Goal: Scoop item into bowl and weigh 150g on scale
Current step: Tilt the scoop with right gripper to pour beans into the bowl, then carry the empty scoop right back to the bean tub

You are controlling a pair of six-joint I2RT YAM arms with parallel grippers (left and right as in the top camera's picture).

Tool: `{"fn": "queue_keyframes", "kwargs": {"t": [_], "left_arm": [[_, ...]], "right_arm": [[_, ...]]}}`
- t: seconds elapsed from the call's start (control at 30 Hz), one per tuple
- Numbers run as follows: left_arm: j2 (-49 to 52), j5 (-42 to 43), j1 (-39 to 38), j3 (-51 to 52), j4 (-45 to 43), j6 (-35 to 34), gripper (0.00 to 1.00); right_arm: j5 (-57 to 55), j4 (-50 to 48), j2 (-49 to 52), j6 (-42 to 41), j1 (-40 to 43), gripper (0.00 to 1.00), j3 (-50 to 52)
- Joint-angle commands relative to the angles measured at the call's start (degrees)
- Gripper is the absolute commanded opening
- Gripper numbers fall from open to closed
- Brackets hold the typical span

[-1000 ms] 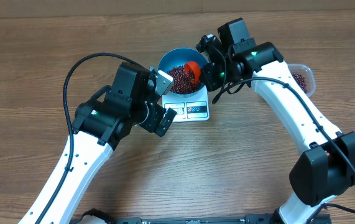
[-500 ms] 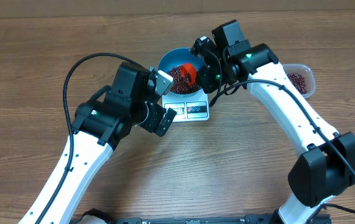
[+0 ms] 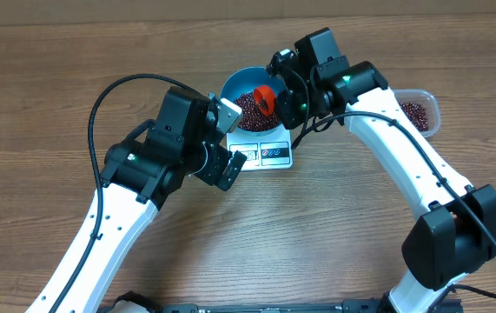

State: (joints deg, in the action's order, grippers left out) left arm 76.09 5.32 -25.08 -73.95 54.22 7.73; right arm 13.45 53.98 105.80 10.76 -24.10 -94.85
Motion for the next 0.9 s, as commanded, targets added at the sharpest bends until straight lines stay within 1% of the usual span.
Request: {"fn": "queue_keyframes", "kwargs": {"t": [0.0,0.13,0.4,0.57,0.67,0.87], "left_arm": [[-0.5,-0.4,0.0,0.3,-0.1,1.1,1.00],[-0.5,-0.4,0.0,0.3,-0.1,1.1,1.00],[-0.5,-0.4,0.0,0.3,-0.1,1.1,1.00],[-0.5,-0.4,0.0,0.3,-0.1,1.1,1.00],[-0.5,-0.4,0.0,0.3,-0.1,1.1,1.00],[-0.5,-0.4,0.0,0.3,-0.1,1.0,1.00]], "right_arm": [[-3.8,-0.8,-3.9,0.2,-1.4,0.04,-1.7],[-7.9,-0.8,-4.2,0.2,-2.1,0.04,-1.7],[-8.9,-0.8,-4.3,0.2,-3.1,0.04,-1.7],[-16.0,-0.9,-4.6,0.3,-5.9,0.04,-1.7],[-20.0,-1.0,-4.5,2.3,-8.2,0.04,-1.7],[-20.9,-1.2,-4.5,3.0,-9.1,0.04,-1.7]]}}
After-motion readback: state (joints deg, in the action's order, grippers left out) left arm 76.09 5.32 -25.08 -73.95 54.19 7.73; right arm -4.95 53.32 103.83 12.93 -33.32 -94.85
